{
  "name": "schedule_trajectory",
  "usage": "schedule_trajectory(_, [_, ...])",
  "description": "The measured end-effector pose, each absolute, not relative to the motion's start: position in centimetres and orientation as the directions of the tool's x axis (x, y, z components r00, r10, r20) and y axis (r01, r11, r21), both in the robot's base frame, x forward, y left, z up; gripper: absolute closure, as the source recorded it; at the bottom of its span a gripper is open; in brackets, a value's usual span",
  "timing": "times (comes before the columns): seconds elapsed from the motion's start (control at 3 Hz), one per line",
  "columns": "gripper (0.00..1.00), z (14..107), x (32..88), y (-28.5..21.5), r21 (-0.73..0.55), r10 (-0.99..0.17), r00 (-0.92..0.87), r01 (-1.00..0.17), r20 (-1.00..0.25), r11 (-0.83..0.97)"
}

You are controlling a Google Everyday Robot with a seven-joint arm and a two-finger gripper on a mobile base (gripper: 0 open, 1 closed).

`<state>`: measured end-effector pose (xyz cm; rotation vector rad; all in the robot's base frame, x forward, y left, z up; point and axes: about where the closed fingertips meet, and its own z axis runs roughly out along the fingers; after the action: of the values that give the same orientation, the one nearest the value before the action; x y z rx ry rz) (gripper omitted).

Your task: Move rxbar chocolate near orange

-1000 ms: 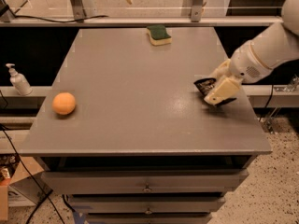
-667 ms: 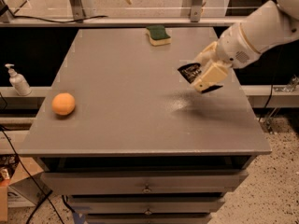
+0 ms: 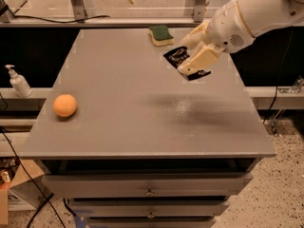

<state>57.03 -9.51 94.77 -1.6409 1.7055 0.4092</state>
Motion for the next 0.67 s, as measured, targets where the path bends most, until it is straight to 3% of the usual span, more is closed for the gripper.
schedule_trajectory(0.67, [1.00,93.2,54.4,-2.4,-0.218,-0.652,0.167,-0.976,-0.740,-0.003])
